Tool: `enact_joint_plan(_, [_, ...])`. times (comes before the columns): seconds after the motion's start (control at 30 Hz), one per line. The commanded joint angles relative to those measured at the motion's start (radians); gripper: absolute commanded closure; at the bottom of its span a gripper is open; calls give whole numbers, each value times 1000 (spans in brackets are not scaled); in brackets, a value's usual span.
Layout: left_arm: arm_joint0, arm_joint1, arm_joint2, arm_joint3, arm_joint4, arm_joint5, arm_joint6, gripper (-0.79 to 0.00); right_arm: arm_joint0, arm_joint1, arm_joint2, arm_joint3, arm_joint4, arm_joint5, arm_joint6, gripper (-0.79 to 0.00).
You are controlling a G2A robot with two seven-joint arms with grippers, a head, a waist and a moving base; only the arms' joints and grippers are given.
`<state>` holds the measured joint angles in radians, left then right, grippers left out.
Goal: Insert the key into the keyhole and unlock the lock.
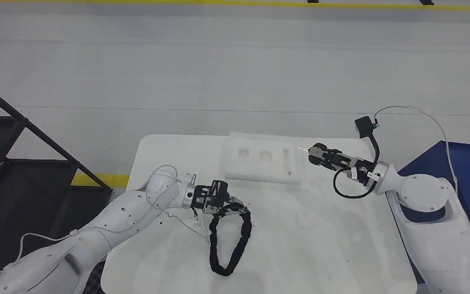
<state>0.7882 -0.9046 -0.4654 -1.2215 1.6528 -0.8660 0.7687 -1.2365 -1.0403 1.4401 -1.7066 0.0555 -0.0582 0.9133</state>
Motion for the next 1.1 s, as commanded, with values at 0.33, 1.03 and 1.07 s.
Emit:
enact_joint_plan(0.33, [37, 57, -144, -208, -79, -39, 20, 0, -26, 20, 13, -171, 39, 59, 225, 0])
enact_joint_plan(1.03, [-104, -40, -110, -148, -103, -4, -44, 0, -63, 40, -7, -339, 36, 115, 247, 0])
enact_joint_plan(1.07, [-114, -50, -100, -134, -99, 2, -37, 0, -62, 40, -9, -337, 33, 118, 241, 0])
